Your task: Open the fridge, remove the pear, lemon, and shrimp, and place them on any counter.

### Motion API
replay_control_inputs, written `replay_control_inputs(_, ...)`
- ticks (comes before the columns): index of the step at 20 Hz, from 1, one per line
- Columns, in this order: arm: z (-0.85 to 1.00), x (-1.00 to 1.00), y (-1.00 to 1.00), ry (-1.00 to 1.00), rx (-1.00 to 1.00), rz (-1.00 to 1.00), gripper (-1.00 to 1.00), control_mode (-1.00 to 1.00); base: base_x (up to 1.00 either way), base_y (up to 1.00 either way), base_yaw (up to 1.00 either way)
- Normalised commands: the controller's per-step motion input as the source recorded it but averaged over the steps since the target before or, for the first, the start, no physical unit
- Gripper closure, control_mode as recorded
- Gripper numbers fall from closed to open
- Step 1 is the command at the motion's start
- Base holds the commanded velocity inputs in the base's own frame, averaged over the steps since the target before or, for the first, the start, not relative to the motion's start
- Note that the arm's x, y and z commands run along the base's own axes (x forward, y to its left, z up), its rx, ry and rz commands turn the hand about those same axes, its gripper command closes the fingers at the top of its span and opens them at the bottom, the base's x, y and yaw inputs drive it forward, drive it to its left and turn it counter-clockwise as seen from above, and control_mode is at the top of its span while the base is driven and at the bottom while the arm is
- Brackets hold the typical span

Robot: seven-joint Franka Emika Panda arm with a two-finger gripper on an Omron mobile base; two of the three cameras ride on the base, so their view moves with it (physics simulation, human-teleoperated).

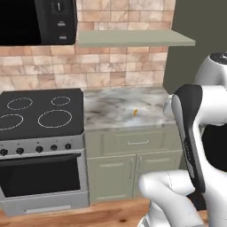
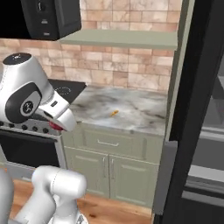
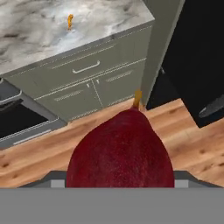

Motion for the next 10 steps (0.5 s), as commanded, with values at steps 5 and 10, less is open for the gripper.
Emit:
replay_control_inputs(5,0.00,0.00,0.00,0.00,0.00,0.00,1.00,1.00,1.00,0.25,0.00)
replay_control_inputs(10,0.00,0.00,0.00,0.00,0.00,0.00,1.00,1.00,0.96,0.06,0.00)
